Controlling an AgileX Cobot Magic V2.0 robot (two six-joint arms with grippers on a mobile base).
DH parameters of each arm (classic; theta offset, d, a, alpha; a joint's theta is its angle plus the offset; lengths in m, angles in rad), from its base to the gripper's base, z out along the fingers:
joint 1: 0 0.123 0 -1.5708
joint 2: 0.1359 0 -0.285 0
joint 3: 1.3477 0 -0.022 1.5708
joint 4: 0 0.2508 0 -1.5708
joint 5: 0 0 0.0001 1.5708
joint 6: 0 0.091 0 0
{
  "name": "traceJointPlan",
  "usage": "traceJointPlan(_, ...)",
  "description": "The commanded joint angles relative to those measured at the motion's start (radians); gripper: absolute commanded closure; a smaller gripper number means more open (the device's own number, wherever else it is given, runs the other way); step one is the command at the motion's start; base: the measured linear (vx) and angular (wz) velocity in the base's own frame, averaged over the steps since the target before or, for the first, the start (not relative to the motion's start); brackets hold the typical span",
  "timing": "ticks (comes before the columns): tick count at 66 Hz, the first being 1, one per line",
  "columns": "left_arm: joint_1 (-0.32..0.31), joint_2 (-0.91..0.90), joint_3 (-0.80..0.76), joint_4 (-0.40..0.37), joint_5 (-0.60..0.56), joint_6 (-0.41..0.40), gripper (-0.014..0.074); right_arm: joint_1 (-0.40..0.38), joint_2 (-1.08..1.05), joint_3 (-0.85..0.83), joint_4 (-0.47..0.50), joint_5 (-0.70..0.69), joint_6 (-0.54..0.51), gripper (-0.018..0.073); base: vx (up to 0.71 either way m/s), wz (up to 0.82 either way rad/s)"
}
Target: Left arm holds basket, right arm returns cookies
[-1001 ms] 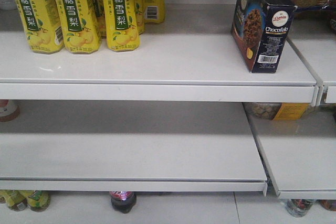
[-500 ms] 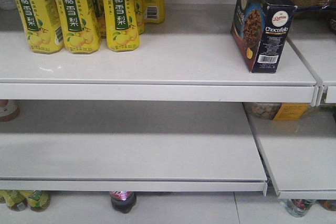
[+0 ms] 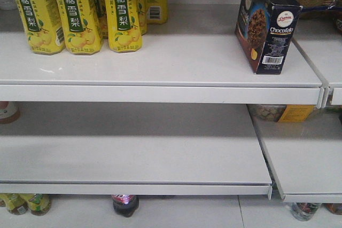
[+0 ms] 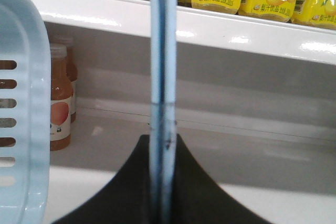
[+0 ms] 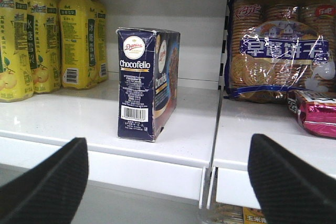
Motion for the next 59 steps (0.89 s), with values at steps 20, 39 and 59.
traceJointPlan(20,0.001,-0.018,-0.032,0.021,-0.095,0.026,0.0599,-0.006,0.004,-0.031,-0.04,0.074,-0.007,-0.0007,0.0,0.0)
traceJointPlan(39,0.001,-0.018,-0.032,0.021,-0.095,0.026,0.0599,-0.006,0.004,-0.031,-0.04,0.078,-0.007,-0.0007,0.0,0.0)
traceJointPlan(59,0.001,-0.018,-0.032,0.021,-0.095,0.026,0.0599,-0.007,0.003,-0.031,-0.021,0.085,-0.002,0.0232,0.0,0.0)
